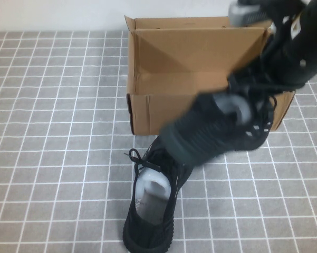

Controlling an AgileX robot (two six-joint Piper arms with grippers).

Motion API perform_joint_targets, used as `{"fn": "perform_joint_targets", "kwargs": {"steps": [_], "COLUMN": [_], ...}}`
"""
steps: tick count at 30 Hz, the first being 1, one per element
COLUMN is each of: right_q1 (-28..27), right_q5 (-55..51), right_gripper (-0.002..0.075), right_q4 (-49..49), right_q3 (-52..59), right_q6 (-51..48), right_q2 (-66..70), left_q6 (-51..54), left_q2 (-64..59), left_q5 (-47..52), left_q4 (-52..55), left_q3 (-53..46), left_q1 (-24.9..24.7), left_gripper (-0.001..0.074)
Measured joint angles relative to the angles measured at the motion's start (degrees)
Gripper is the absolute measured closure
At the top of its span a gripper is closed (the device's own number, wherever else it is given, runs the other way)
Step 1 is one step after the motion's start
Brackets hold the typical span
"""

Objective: Put shoes into padded shoe box
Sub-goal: Place the shoe in the shoe box

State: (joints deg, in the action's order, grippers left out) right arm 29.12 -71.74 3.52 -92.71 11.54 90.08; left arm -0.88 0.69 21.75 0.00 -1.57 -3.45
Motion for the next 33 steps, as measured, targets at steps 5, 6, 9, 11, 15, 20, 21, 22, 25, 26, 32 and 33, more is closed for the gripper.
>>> {"fn": "perform_joint_targets", "kwargs": {"steps": [5,6,9,11,15,20,21,22,25,26,32,33], "right_q1": [0.00,0.00,0.00,0.00,-1.09,-4.08,-4.73,-5.35,-6.82,-7.10,-7.94,-7.94], "right_q5": [0.70,1.87,6.59,9.78,15.13,22.85,24.82,26.90,32.25,33.81,40.88,41.76], "right_gripper": [0.0715,0.0715,0.0715,0.0715,0.0715,0.0715,0.0715,0.0715,0.0715,0.0715,0.0715,0.0715], "right_q4": [-0.27,-0.27,-0.27,0.19,0.21,-0.42,-0.58,-0.72,-1.01,-1.01,-2.95,-3.52], "right_q3": [-4.86,-5.45,-6.26,-6.39,-7.56,-8.43,-8.47,-8.47,-8.47,-8.47,-8.47,-8.47], "right_q6": [8.56,9.63,11.12,11.37,13.19,15.51,15.67,15.76,15.76,15.76,16.58,17.32], "right_q2": [-0.05,-0.05,-0.05,-0.05,1.65,5.22,6.14,7.06,9.69,10.60,14.70,15.12], "left_q6": [0.00,0.00,0.00,0.00,0.00,0.00,0.00,0.00,0.00,0.00,0.00,0.00], "left_q2": [0.00,0.00,0.00,0.00,0.00,0.00,0.00,0.00,0.00,0.00,0.00,0.00], "left_q5": [0.00,0.00,0.00,0.00,0.00,0.00,0.00,0.00,0.00,0.00,0.00,0.00], "left_q4": [0.00,0.00,0.00,0.00,0.00,0.00,0.00,0.00,0.00,0.00,0.00,0.00], "left_q3": [0.00,0.00,0.00,0.00,0.00,0.00,0.00,0.00,0.00,0.00,0.00,0.00], "left_q1": [0.00,0.00,0.00,0.00,0.00,0.00,0.00,0.00,0.00,0.00,0.00,0.00], "left_gripper": [0.0738,0.0738,0.0738,0.0738,0.0738,0.0738,0.0738,0.0738,0.0738,0.0738,0.0738,0.0738]}}
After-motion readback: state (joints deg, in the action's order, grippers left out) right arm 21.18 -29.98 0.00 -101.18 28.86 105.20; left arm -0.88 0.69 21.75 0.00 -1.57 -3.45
